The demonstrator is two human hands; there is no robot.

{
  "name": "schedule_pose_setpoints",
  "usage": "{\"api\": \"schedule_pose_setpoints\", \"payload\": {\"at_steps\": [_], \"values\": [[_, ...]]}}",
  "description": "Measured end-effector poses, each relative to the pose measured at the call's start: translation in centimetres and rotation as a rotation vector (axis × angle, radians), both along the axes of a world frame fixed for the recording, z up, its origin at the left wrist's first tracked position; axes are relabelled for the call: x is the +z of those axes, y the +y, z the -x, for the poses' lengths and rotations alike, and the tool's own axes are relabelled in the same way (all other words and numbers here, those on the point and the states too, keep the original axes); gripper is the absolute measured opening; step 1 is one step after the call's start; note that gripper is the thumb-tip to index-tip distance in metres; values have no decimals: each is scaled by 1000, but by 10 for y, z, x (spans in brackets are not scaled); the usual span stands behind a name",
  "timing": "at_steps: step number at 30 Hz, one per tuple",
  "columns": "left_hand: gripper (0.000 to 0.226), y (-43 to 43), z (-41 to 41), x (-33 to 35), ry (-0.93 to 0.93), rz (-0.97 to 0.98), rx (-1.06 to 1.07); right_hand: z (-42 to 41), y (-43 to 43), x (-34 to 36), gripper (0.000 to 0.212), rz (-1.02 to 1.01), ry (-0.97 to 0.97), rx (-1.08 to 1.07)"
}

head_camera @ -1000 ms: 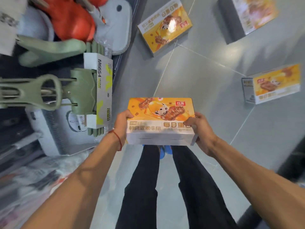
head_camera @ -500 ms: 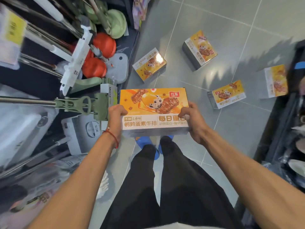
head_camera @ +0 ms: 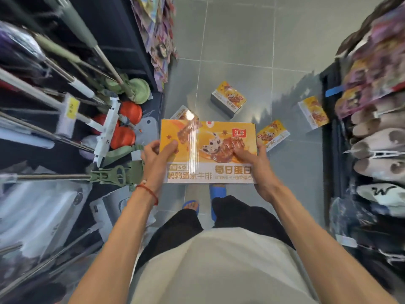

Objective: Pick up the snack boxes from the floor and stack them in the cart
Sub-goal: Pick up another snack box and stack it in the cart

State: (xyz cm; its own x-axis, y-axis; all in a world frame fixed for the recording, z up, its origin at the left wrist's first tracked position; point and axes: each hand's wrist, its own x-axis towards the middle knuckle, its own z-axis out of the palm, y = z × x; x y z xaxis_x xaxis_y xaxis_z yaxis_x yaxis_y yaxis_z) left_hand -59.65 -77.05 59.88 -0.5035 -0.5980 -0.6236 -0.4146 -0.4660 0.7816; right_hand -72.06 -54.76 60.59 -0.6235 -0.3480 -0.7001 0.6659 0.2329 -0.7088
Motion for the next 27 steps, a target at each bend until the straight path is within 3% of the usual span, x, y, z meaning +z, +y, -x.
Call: {"api": "schedule_pose_setpoints", "payload": {"at_steps": [3, 4, 7, 9, 11, 12, 15, 17, 27], "values": [[81, -9, -6, -4, 47, -54, -202, -25, 15, 17, 62, 3, 23, -116], [76, -11, -8, -1, 41, -74, -272, -35, 19, 23, 59, 6, 23, -157], [22, 0, -10, 21, 83, -133, -404, -71, 37, 38, 50, 23, 15, -306], [12, 12, -13, 26, 134, -143, -497, -95, 49, 46, 34, 49, 17, -394], [9, 26, -15, 35, 137, -153, -607, -120, 64, 51, 32, 61, 19, -464], [16, 34, -16, 39, 127, -155, -651, -133, 72, 54, 38, 58, 26, -498], [73, 69, -16, 55, 77, -169, -766, -170, 104, 59, 53, 56, 47, -646], [90, 97, -22, 63, 70, -168, -835, -197, 126, 62, 60, 56, 63, -737], [78, 273, -83, 78, 50, -160, -1187, -354, 254, 63, 68, 52, 129, -1143]]}}
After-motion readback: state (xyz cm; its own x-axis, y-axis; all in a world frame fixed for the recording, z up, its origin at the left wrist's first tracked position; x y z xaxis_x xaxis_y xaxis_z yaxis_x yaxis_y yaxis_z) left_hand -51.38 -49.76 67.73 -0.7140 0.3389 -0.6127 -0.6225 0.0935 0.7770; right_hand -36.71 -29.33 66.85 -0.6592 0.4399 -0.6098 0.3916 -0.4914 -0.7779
